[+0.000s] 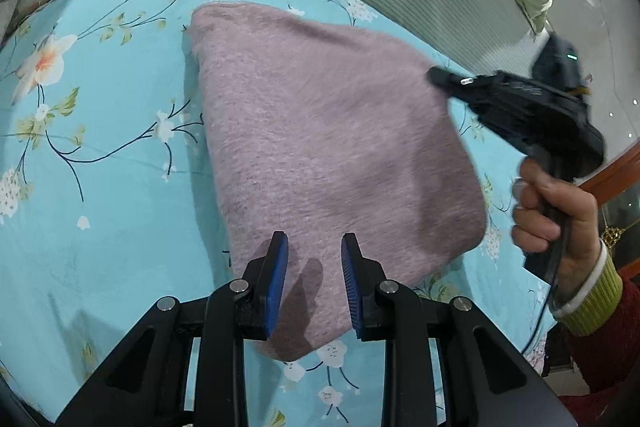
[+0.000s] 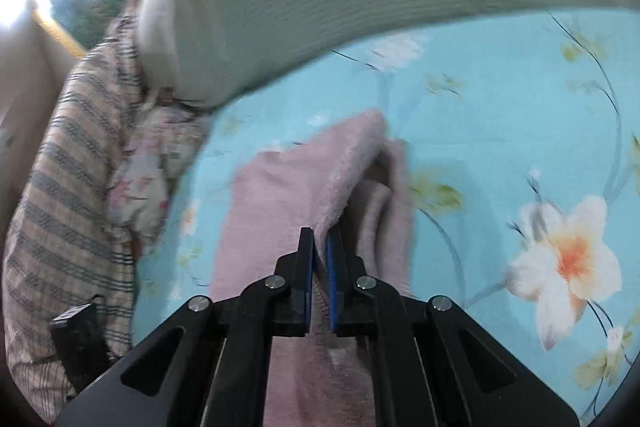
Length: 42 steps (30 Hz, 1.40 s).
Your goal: Fold small clothes
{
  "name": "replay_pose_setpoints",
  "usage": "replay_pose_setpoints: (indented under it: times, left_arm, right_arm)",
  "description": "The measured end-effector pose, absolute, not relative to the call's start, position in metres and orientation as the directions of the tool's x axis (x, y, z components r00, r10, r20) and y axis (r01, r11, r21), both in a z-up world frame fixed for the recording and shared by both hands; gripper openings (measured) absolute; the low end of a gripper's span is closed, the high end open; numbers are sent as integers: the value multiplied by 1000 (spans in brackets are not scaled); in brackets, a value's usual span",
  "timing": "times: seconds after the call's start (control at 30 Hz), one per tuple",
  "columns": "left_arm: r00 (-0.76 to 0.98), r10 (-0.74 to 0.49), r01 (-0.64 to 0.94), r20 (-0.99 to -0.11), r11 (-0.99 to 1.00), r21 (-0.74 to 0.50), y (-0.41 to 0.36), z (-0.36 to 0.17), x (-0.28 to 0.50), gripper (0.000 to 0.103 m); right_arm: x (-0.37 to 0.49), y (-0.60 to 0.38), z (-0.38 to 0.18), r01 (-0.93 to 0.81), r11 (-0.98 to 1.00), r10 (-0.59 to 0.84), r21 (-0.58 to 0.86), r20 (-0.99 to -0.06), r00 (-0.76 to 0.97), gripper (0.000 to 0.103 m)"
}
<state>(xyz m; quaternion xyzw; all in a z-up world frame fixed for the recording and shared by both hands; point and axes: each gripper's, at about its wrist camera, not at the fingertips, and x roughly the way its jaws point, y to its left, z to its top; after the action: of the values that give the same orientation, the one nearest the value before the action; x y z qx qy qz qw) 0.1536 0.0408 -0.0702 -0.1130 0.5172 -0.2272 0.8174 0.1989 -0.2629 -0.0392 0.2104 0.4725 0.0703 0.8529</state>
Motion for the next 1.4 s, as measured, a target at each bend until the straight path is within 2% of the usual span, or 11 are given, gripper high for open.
replay_pose_setpoints:
  times: [0.07,0.17,0.37,0.5,0.6,0.67,0.73,0.77,0.87,1.17,1.4]
  left_arm:
    - [353,-481,246,-803,876,-416,42,-77,156,27]
    - [337,-465,236,-818,883,-405,41,-90,158,27]
    - [350,-461,236,-815,886,-400,40,-81,157,26]
    - [391,-506,273,-769,862,-427,32,-60,163,26]
    - [408,-460,268,-789,886,-378,22,-62,178,26]
    - [397,-414,240,-819,908,-343,22,-77,191,23]
    - [365,-383,207,-849,922,-327,27,-96,199,5]
    - [362,-385,202,-849,922,-332,29,-101,199,1]
    - [346,-423,190,-838,906,-378,35,-111,199,1]
    - [361,-411,243,-837,908,-341,37,-96,172,1]
    - [311,-424,323,-851,889,-326,30,-102,128,2]
  right_arm:
    - [205,-275,-64,150,895,306,421,-821,481,8]
    - [200,-281,-54,167,894,282,416,-811,512,18]
    - [189,-256,-3,-22,904,360,426,-734,576,18]
    - [192,-226,-21,-91,922,369,377,-778,509,18]
    - [202,-234,-46,-32,930,334,366,-807,486,18]
    - [211,-244,-68,30,946,276,324,-848,452,11]
    - [216,-256,-83,64,932,294,357,-847,442,0]
    - [215,-261,-85,70,924,308,377,-838,450,0]
    - [212,-264,-82,69,918,320,391,-830,457,0]
    - [161,-237,-46,-66,914,387,400,-811,439,3]
    - [102,-243,-89,0,946,305,323,-895,325,3]
